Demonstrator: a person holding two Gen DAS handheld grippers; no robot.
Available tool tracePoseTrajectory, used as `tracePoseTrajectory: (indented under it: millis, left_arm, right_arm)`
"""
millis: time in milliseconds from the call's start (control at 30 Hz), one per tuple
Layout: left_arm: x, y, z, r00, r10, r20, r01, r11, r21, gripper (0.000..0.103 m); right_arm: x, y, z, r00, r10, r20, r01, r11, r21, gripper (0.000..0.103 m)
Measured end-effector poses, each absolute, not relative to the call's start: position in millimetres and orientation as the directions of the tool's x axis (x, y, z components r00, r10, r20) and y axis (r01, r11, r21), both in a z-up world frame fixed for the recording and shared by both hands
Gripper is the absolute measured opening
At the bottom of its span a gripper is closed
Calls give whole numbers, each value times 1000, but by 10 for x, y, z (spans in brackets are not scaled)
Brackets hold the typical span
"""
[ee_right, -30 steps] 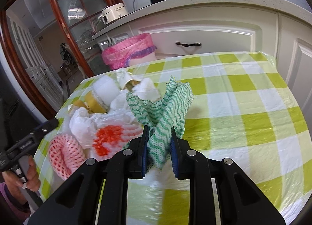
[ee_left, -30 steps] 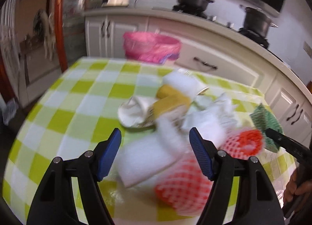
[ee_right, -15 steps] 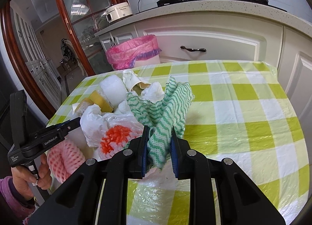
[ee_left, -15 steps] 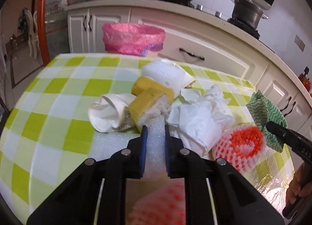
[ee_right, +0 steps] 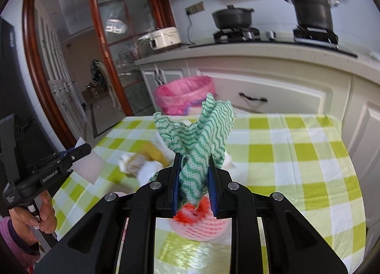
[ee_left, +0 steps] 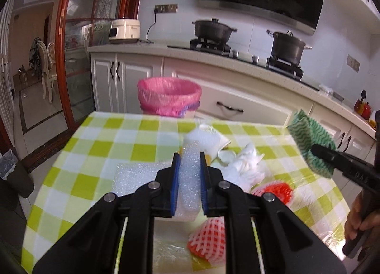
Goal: Collect trash
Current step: 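Lift the green cloth with the right gripper while the left gripper grasps the bubble wrap, then carry both items to the pink bin and open both grippers over it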
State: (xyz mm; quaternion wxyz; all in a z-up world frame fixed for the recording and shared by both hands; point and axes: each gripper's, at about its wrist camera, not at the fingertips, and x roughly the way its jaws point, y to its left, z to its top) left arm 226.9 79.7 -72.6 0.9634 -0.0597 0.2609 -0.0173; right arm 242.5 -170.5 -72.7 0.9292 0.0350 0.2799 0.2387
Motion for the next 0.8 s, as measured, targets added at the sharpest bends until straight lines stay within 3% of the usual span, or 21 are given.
tracePoseTrajectory:
  millis: [400, 800]
  left_arm:
    - [2268, 875, -356, 877, -115, -466, 54, 988, -142, 15]
    - [3014, 1062, -185, 876, -138, -462, 71, 985, -160, 15]
  right_arm:
    - [2358, -1236, -360, 718, 531, -451, -519, 839, 161, 23]
    - [3083, -920, -260, 692, 556, -460, -562, 815, 141, 23]
